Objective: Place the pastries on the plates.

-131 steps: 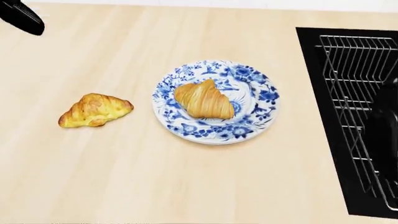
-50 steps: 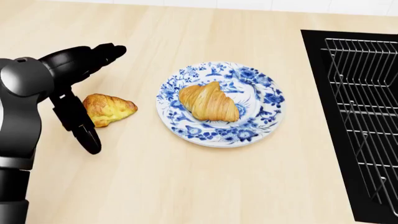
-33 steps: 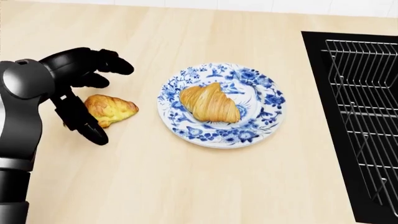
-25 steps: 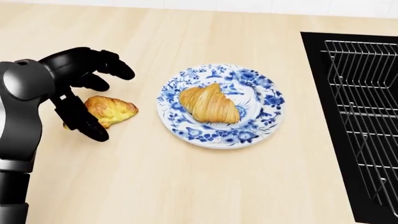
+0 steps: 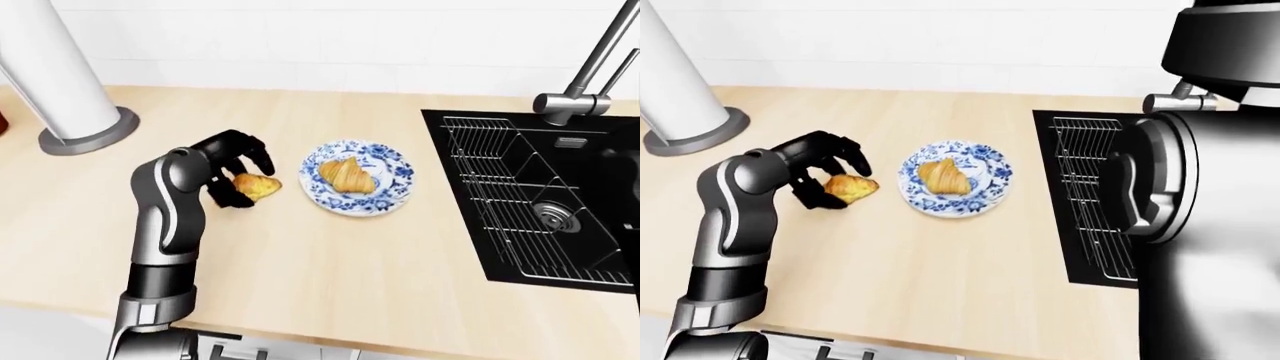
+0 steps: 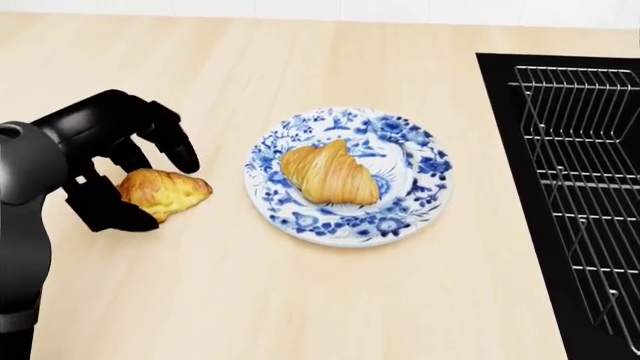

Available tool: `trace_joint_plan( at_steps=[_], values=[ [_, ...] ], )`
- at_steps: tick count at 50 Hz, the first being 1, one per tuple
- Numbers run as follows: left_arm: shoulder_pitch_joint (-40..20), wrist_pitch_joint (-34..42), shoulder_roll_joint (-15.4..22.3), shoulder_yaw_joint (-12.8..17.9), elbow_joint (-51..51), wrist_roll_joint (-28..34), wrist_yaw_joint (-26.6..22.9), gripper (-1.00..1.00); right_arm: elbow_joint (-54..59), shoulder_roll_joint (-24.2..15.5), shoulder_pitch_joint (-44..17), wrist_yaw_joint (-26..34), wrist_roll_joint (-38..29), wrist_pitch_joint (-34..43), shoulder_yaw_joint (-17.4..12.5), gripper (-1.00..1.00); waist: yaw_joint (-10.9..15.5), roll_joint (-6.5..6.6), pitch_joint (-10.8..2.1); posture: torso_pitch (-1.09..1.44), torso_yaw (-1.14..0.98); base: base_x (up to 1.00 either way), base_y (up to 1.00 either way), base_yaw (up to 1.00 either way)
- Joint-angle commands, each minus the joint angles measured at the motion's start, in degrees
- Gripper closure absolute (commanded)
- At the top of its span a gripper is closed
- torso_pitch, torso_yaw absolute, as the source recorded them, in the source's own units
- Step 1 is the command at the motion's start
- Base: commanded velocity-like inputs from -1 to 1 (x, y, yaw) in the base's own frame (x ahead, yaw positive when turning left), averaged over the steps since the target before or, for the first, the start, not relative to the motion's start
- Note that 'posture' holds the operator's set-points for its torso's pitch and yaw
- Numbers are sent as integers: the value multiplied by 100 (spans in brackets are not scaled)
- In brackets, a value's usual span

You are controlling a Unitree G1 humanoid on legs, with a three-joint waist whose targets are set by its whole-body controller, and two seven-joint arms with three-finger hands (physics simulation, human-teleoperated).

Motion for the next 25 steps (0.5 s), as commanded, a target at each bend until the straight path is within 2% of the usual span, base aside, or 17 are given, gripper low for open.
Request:
trace_joint_plan(
  at_steps=[1,8,12,13,16,25],
  values=[
    [-96,26,45,41,-59,42,-128,25,-135,-40,-196,-9,-8,-151,10,-100,15,-17,-124,-12,0,0,0,0],
    [-114,-38,29,52,-42,51,-93,44,-135,-52,-226,-3,-6,-168,6,-100,15,-15,-114,-12,0,0,0,0],
    [-176,-53,26,66,-5,48,-46,61,-131,-43,-253,3,-1,-168,14,-100,17,-16,-106,-12,0,0,0,0],
    [-217,-43,29,86,-8,45,-10,86,-194,-57,-203,56,-4,-173,36,-100,17,-16,-103,-12,0,0,0,0],
    [-274,-37,50,99,-13,29,1,100,-246,-65,-178,83,-29,-165,36,-100,19,-23,-93,-12,0,0,0,0],
    [-429,-23,98,175,-17,-82,230,100,-436,-34,-16,111,-53,-125,27,-100,29,-45,-59,-12,0,0,0,0]
  ],
)
